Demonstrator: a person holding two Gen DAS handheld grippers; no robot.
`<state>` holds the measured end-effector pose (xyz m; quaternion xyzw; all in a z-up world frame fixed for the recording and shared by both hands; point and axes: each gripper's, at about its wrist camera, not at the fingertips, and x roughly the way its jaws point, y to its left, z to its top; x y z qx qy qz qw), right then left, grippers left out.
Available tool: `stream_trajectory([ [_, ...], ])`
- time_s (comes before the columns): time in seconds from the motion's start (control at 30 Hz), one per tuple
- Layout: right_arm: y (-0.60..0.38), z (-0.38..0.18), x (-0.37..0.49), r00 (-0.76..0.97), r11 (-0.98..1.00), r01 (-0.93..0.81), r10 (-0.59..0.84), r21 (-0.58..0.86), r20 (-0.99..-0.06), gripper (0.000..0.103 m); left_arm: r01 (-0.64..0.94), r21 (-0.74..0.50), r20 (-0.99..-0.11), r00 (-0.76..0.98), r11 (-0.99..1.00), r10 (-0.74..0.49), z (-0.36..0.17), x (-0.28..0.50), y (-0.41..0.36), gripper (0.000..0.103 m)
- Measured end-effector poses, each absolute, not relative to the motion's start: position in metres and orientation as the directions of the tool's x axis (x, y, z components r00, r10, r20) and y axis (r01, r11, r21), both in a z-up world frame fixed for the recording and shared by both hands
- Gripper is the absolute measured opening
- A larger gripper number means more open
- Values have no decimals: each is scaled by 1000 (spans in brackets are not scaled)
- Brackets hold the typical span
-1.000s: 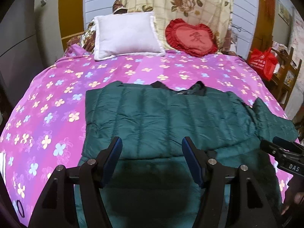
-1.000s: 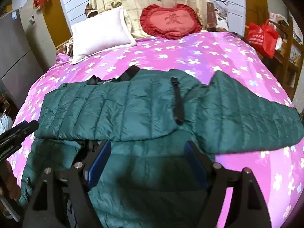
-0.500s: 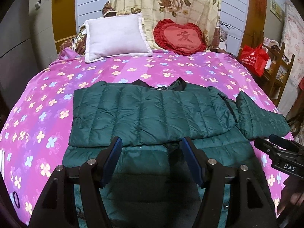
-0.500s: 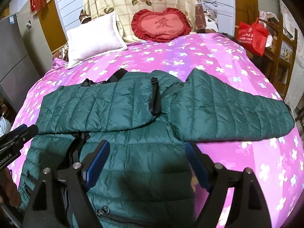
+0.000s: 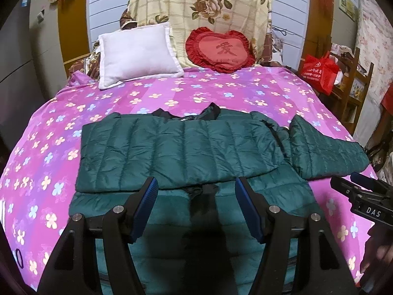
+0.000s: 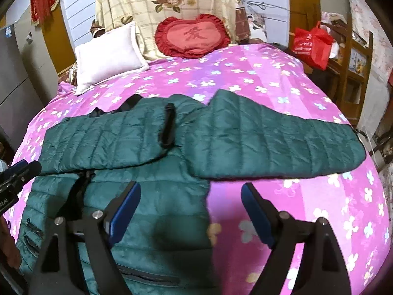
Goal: Fold large clothes
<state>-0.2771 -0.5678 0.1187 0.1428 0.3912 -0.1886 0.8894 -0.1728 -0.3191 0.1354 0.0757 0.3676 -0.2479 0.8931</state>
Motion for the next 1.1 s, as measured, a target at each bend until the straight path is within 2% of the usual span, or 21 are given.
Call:
stream_trajectory([
  [0.37, -617, 113, -308, 592, 849, 519, -278, 95, -756, 87, 537, -30, -688, 601, 843, -407, 138, -191, -357, 47],
  [1.1, -707, 88, -335, 525, 768, 636, -362, 73, -770, 88, 578, -125, -699, 526, 806, -485, 124, -194, -394, 47],
])
